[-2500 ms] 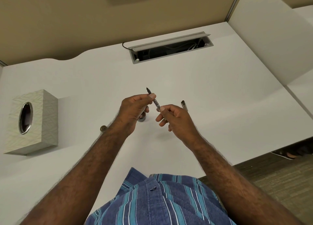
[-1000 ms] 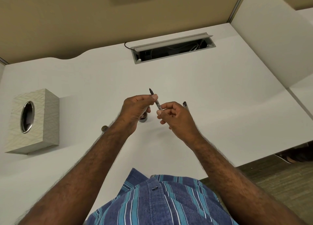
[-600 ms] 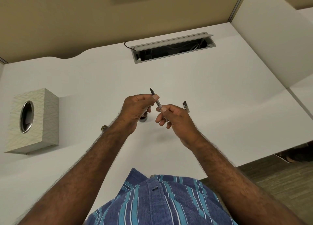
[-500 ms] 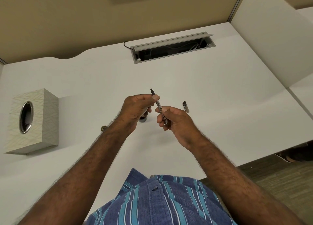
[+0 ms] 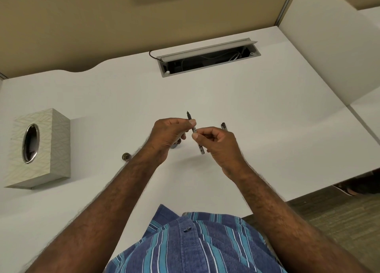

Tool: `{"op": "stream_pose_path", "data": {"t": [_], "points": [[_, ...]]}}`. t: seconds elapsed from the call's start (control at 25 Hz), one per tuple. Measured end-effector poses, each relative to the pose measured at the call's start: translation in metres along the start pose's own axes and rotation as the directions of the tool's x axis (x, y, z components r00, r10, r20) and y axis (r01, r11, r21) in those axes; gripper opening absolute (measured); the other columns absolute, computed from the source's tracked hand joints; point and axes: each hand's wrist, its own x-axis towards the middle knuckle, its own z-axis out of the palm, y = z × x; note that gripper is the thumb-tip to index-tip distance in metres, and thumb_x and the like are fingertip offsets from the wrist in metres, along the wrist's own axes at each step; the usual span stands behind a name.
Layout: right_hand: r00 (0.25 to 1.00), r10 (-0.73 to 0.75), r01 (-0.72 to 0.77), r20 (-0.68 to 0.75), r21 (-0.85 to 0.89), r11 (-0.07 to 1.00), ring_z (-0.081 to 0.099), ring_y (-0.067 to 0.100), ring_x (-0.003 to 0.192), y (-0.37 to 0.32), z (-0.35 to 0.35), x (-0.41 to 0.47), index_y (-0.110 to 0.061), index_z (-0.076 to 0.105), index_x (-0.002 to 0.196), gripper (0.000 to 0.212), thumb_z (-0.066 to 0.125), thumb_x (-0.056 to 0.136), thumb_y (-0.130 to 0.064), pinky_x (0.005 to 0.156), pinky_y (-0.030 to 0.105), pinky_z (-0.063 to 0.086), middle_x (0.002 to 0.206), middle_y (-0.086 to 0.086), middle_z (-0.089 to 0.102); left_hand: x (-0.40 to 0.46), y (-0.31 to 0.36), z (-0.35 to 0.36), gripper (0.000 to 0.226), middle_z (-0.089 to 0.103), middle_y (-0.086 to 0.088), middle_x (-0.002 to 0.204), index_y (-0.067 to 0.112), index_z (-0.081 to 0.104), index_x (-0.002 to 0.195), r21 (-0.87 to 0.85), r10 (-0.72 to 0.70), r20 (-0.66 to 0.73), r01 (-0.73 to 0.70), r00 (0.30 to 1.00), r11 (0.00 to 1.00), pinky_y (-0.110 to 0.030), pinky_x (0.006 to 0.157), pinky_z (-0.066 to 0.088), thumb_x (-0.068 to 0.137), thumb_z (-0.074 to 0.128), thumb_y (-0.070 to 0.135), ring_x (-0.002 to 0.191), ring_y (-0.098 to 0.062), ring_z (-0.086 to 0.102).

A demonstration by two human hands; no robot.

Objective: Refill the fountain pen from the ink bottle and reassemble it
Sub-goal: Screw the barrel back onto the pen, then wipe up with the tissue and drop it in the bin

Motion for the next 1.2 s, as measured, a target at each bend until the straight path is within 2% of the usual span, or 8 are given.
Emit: {"op": "stream_pose_path", "data": {"t": [0.12,0.28,0.52,0.68,0.8,0.96,1.08,1.2], "points": [[0.999,-0.019,0.016,-0.039,-0.074,0.997,0.066,0.010,0.069,0.003,-0.002,0.004,-0.018,0.083,0.096,0.009,0.083,0.092,-0.026,0.066,0.023,0.055,0.089,0.010,0.080,-0.002,0.001,0.004,0.022,0.064,0.001,0.063,0.019,0.083,0.080,0.039,-0.017,-0.011,0.017,1.000,0.999,-0.028,0.060,0.043,0.085,0.084,0.040,0.062,-0.018,0.052],[0.989,-0.050,0.017,-0.142,-0.222,0.975,0.074,0.011,0.075,0.017,-0.007,0.017,-0.021,0.085,0.092,0.010,0.083,0.090,-0.031,0.074,0.028,0.061,0.085,-0.005,0.081,-0.005,-0.004,0.003,0.031,0.068,0.011,0.065,0.017,0.080,0.084,0.109,0.003,-0.033,0.001,0.999,0.994,-0.028,0.064,0.049,0.092,0.077,0.046,0.057,-0.006,0.060],[0.963,-0.118,-0.041,-0.244,-0.563,0.826,0.066,0.019,0.066,0.045,-0.007,0.041,-0.012,0.082,0.080,0.023,0.074,0.092,-0.029,0.059,0.008,0.040,0.068,0.002,0.075,-0.020,-0.018,-0.011,0.029,0.074,0.006,0.091,0.022,0.083,0.100,0.153,-0.019,0.035,0.013,0.999,0.988,-0.027,0.067,0.047,0.101,0.065,0.045,0.070,-0.008,0.065],[0.963,-0.075,-0.121,-0.258,-0.663,0.739,0.049,0.028,0.058,0.061,0.000,0.056,-0.001,0.067,0.070,0.033,0.067,0.092,-0.026,0.061,0.030,0.048,0.058,0.012,0.059,-0.034,-0.025,-0.017,0.028,0.072,0.009,0.090,0.023,0.082,0.102,0.230,-0.008,0.030,0.001,1.000,0.973,-0.024,0.065,0.045,0.100,0.065,0.045,0.066,-0.001,0.065],[0.968,-0.091,-0.111,-0.235,-0.720,0.685,0.059,0.032,0.071,0.064,0.006,0.062,-0.011,0.068,0.069,0.030,0.065,0.096,-0.024,0.073,0.037,0.054,0.067,0.007,0.062,-0.043,-0.029,-0.021,0.025,0.075,0.011,0.091,0.028,0.082,0.105,0.249,-0.025,0.008,0.022,1.000,0.968,-0.025,0.072,0.050,0.099,0.067,0.047,0.063,0.006,0.066],[0.982,-0.109,-0.058,-0.156,-0.791,0.609,0.066,0.037,0.088,0.072,0.010,0.067,-0.004,0.074,0.086,0.030,0.057,0.102,-0.022,0.078,0.039,0.050,0.088,0.016,0.070,-0.051,-0.032,-0.028,0.022,0.077,0.011,0.094,0.031,0.081,0.108,0.245,-0.013,-0.005,0.013,1.000,0.970,-0.024,0.078,0.052,0.099,0.067,0.045,0.065,0.009,0.068],[0.986,-0.121,-0.021,-0.115,-0.803,0.595,0.064,0.037,0.090,0.071,0.009,0.067,-0.002,0.072,0.089,0.030,0.055,0.104,-0.021,0.073,0.037,0.044,0.091,0.017,0.067,-0.054,-0.033,-0.029,0.021,0.076,0.012,0.093,0.031,0.081,0.105,0.241,0.015,-0.032,-0.007,0.999,0.970,-0.023,0.078,0.051,0.100,0.066,0.045,0.066,0.009,0.068],[0.974,-0.210,0.028,-0.089,-0.867,0.498,0.065,0.041,0.093,0.072,0.012,0.065,0.002,0.073,0.085,0.032,0.058,0.104,-0.019,0.083,0.044,0.049,0.090,0.021,0.070,-0.058,-0.034,-0.029,0.015,0.077,0.011,0.094,0.036,0.079,0.100,0.226,0.028,-0.047,-0.016,0.999,0.974,-0.025,0.080,0.053,0.100,0.067,0.046,0.065,0.007,0.068]]}}
